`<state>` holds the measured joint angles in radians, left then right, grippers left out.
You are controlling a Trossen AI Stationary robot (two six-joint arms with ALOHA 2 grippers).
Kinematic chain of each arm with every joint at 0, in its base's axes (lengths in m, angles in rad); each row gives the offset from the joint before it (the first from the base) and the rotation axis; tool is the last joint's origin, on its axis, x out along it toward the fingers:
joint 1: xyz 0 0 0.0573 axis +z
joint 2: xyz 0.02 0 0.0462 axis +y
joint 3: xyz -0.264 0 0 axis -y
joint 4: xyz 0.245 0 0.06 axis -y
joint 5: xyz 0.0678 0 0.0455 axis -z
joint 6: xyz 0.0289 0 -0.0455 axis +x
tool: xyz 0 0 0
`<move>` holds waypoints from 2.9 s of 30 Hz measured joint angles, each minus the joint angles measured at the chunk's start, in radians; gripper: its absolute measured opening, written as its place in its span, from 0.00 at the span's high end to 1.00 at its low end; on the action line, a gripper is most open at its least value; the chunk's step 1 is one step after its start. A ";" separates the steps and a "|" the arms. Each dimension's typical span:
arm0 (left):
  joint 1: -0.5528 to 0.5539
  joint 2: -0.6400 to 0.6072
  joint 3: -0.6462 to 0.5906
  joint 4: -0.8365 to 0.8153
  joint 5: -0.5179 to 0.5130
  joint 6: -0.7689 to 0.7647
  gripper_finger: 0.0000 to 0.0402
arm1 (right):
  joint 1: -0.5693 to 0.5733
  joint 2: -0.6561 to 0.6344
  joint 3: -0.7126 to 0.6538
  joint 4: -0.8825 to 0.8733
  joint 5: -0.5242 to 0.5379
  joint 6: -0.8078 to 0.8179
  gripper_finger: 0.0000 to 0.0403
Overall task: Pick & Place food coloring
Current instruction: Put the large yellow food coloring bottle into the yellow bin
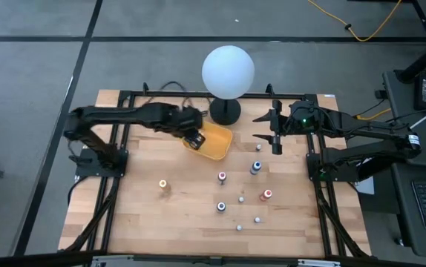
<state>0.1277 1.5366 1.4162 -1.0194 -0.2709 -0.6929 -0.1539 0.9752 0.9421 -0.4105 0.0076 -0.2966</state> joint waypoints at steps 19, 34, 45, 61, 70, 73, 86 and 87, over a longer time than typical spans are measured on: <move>-0.687 -0.213 -0.230 -0.215 -0.078 -0.568 0.63 | 0.000 0.000 0.000 0.002 0.000 -0.030 0.40; -0.786 -0.365 -0.655 0.153 -0.093 -0.432 0.39 | 0.000 0.000 0.000 0.002 0.002 -0.023 0.40; -0.724 -0.483 -0.756 0.317 -0.080 -0.215 0.41 | 0.000 0.000 0.000 -0.005 0.048 -0.023 0.40; -0.592 -0.425 -0.757 0.420 0.076 -0.018 0.48 | 0.000 0.000 0.000 -0.009 0.081 -0.023 0.40; -0.556 -0.392 -0.757 0.422 0.097 0.008 0.54 | 0.000 0.000 0.000 -0.022 0.078 -0.023 0.40; -0.549 -0.391 -0.757 0.422 0.116 0.008 0.60 | 0.000 0.000 0.000 -0.022 0.078 -0.023 0.40; -0.517 -0.393 -0.638 0.396 0.112 0.044 0.71 | 0.000 0.000 0.000 -0.021 0.078 -0.019 0.40; -0.504 -0.393 -0.607 0.384 0.109 0.063 0.71 | 0.000 0.000 0.000 -0.021 0.078 -0.019 0.40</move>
<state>-0.3763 1.1435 0.8091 -0.6357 -0.1617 -0.6299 -0.1542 0.9752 0.9421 -0.4316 0.0860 -0.3161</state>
